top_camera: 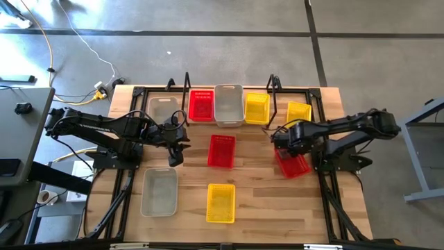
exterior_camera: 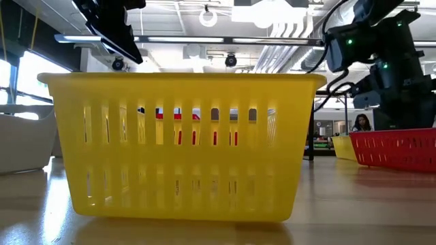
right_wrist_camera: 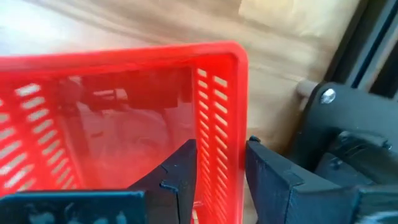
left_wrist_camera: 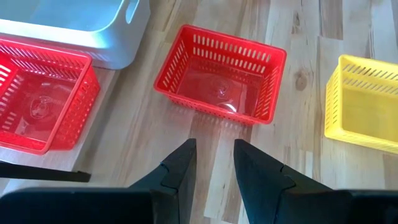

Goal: Stack baskets on shelf by color
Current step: Stack the right red bin on the top of the other red bin on the shelf

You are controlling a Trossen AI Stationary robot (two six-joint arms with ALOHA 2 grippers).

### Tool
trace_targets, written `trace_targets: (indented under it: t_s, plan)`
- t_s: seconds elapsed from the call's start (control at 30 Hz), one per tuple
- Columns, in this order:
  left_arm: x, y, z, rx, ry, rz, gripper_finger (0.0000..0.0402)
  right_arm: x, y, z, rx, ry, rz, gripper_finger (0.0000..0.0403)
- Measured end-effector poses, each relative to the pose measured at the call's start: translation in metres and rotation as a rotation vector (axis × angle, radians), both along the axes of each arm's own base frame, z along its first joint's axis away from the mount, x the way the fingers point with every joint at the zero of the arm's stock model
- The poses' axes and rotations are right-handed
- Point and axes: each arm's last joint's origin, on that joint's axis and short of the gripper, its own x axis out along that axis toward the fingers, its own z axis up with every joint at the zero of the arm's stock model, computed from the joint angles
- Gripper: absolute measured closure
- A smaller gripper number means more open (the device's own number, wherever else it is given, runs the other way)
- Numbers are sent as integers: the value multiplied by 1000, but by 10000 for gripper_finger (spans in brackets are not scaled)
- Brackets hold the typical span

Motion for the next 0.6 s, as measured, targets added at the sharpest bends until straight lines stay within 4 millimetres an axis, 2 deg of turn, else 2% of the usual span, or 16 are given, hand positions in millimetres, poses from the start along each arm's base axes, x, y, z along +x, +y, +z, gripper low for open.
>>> trace_targets:
  t_s: [0.2, 0.33, 0.43, 0.6]
  plan:
    - [0, 0, 0, 0, 0, 0, 304, 6, 1, -10, 32, 46, -24, 290]
    - [0, 0, 0, 0, 0, 0, 304, 7, 2, -12, 51, 46, -23, 335]
    - [0, 0, 0, 0, 0, 0, 304, 10, 2, -7, 59, 38, -25, 385]
    - [0, 0, 0, 0, 0, 0, 304, 20, 4, 10, 36, 3, -34, 395]
